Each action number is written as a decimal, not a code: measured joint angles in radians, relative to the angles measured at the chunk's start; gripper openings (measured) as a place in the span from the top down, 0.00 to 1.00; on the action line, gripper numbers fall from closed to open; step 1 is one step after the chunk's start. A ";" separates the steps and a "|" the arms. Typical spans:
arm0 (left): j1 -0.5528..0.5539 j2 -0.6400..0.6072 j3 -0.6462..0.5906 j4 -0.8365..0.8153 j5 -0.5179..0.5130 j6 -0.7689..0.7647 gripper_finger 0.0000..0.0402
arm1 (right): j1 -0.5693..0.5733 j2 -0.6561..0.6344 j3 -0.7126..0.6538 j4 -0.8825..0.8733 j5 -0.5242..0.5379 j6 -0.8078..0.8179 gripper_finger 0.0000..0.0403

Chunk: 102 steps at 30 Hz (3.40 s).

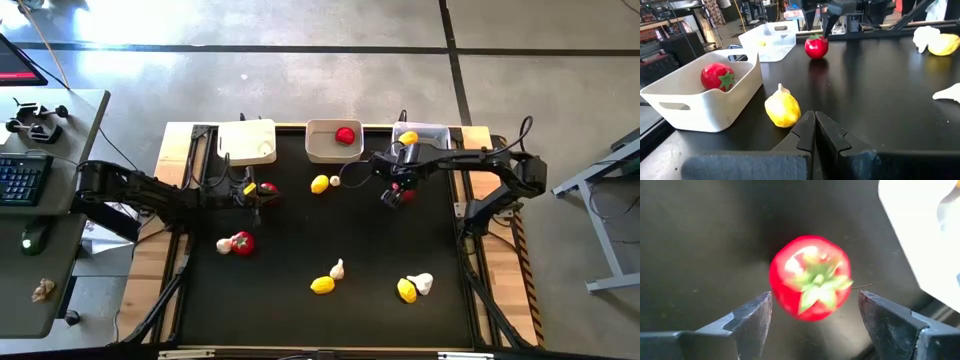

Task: Sort produce into baskets
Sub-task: Put the top right tomato into the gray bin

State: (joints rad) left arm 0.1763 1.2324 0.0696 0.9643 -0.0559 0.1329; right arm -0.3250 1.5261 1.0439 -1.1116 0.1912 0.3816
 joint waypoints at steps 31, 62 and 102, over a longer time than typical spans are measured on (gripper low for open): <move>0.000 0.000 0.000 -0.010 0.000 0.000 1.00 | -0.058 0.000 -0.035 0.084 -0.089 0.011 0.28; 0.000 0.000 0.000 -0.009 0.000 0.002 1.00 | -0.038 0.001 -0.059 0.092 -0.142 -0.024 0.39; 0.000 0.000 0.000 0.026 0.000 0.036 1.00 | 0.130 0.001 0.038 -0.246 0.014 -0.022 0.96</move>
State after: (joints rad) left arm 0.1761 1.2322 0.0700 0.9907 -0.0559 0.1684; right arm -0.1955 1.5269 1.0821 -1.3574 0.2052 0.3599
